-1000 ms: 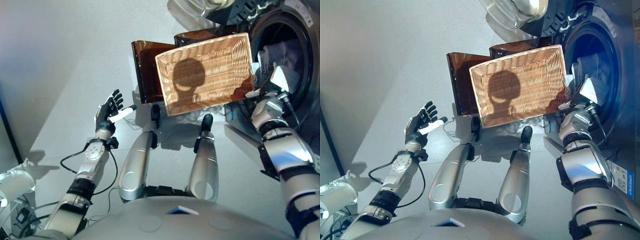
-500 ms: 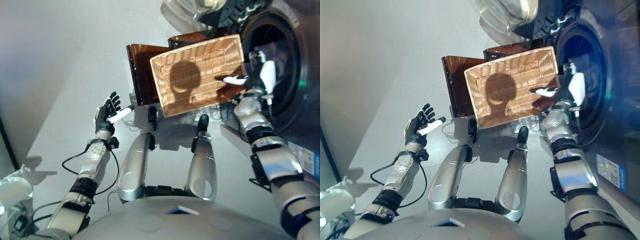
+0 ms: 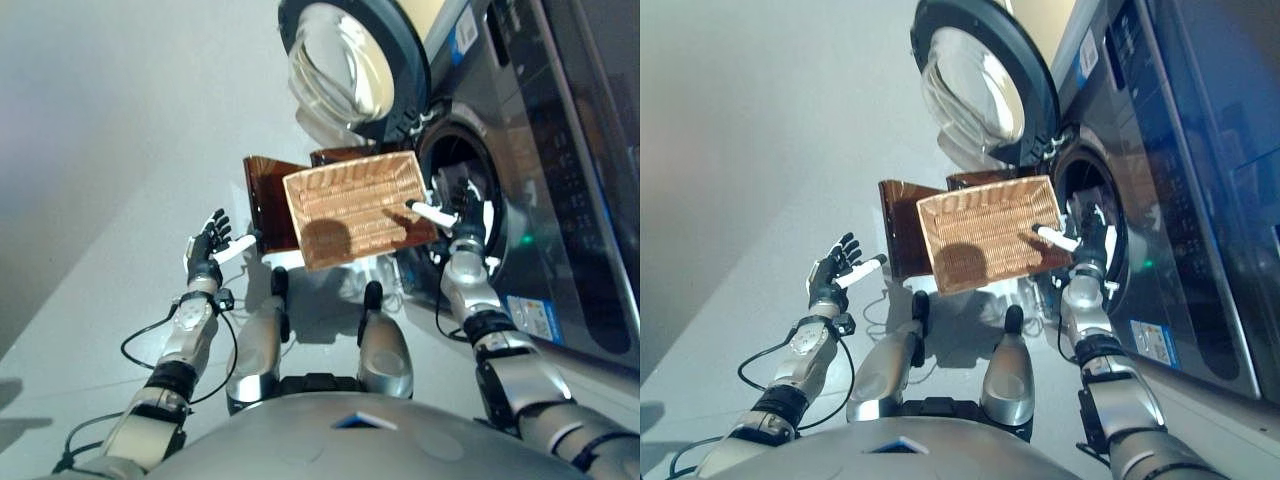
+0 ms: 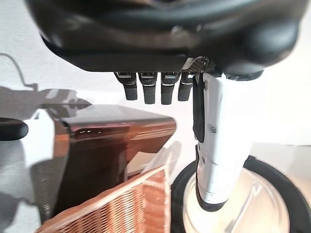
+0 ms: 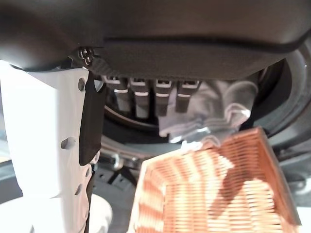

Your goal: Pick up the clothes and place them into the washing machine

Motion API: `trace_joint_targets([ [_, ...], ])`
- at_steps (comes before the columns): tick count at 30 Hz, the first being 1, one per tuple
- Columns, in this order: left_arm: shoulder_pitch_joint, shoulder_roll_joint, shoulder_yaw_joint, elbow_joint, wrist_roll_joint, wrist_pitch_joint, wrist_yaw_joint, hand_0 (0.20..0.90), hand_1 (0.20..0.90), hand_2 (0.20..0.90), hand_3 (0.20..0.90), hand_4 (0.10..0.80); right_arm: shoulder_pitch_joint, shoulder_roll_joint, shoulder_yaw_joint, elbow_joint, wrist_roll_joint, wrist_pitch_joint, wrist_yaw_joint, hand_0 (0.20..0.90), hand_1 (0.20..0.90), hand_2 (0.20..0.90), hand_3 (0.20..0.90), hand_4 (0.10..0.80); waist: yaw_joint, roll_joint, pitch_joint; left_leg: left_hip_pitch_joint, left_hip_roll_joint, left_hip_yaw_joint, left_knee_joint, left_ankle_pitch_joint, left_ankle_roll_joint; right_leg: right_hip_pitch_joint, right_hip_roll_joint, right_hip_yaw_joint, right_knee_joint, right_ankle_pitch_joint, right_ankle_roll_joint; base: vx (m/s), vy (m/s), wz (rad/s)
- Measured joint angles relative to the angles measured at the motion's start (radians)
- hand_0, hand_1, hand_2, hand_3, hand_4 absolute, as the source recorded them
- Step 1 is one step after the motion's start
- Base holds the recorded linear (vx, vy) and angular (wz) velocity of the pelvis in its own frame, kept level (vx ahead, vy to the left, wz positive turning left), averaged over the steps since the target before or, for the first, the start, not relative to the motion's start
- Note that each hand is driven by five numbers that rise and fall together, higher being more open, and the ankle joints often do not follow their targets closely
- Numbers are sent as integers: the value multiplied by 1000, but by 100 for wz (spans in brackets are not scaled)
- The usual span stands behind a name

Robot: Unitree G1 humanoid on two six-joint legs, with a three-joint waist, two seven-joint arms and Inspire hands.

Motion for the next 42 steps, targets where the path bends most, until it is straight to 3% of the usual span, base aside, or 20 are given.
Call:
trace_joint_targets([
  [5,26,3,33,6,41,11,-3,900,900,900,900,800,49,45,-22,-3,26,0,17,900,900,900,900,800,-22,-24,-33,84,0,2,-49,5,-1,93,0,-18,-52,5,2,63,15,6],
  [12,79,2,59,6,62,22,-25,900,900,900,900,800,133,73,-30,3,65,0,82,900,900,900,900,800,-22,-49,-141,155,5,15,-108,7,-6,149,5,-17,-95,5,1,65,16,-5],
  [22,131,7,77,6,63,40,-42,900,900,900,900,800,162,109,-52,26,115,3,121,900,900,900,900,800,-15,-80,-183,200,-4,33,-128,8,-7,181,-3,-15,-98,7,2,41,95,-2],
  [27,138,13,79,7,77,41,-45,900,900,900,900,800,182,114,-96,26,125,2,121,900,900,900,900,800,-11,-84,-186,202,-24,60,-108,-8,16,177,-31,-7,-70,-14,4,-2,188,0],
  [29,140,16,79,7,80,41,-46,900,900,900,900,800,197,113,-114,26,126,2,121,900,900,900,900,800,-16,-91,-184,190,-50,71,-62,-32,36,171,-55,-3,-30,-29,12,-19,166,7],
  [32,140,22,89,8,85,41,-47,900,900,900,900,800,205,112,-119,26,135,2,120,900,900,900,900,800,-21,-87,-183,167,-53,73,-21,-59,46,119,-62,2,71,-31,-5,1,95,-9],
  [35,146,32,126,12,85,41,-47,900,900,900,900,800,216,114,-117,26,136,0,121,900,900,900,900,800,-20,-89,-182,171,-38,85,-42,-58,53,69,-51,-2,122,-7,-41,32,21,-25],
  [40,151,40,140,15,84,41,-49,900,900,900,900,800,219,115,-114,28,135,1,122,900,900,900,900,800,-28,-80,-164,169,-35,60,-94,-23,52,47,-33,37,91,-4,-8,52,-30,5],
  [41,145,39,142,22,84,40,-51,900,900,900,900,800,220,116,-109,29,135,1,124,900,900,900,900,800,-28,-88,-152,171,-42,64,-96,-2,41,79,-32,37,21,-32,23,80,-67,14],
  [42,152,26,138,22,84,43,-53,900,900,900,900,800,219,114,-111,28,136,1,124,900,900,900,900,800,-30,-69,-145,167,-32,69,-94,0,34,92,-15,27,-12,-32,17,80,-86,12],
])
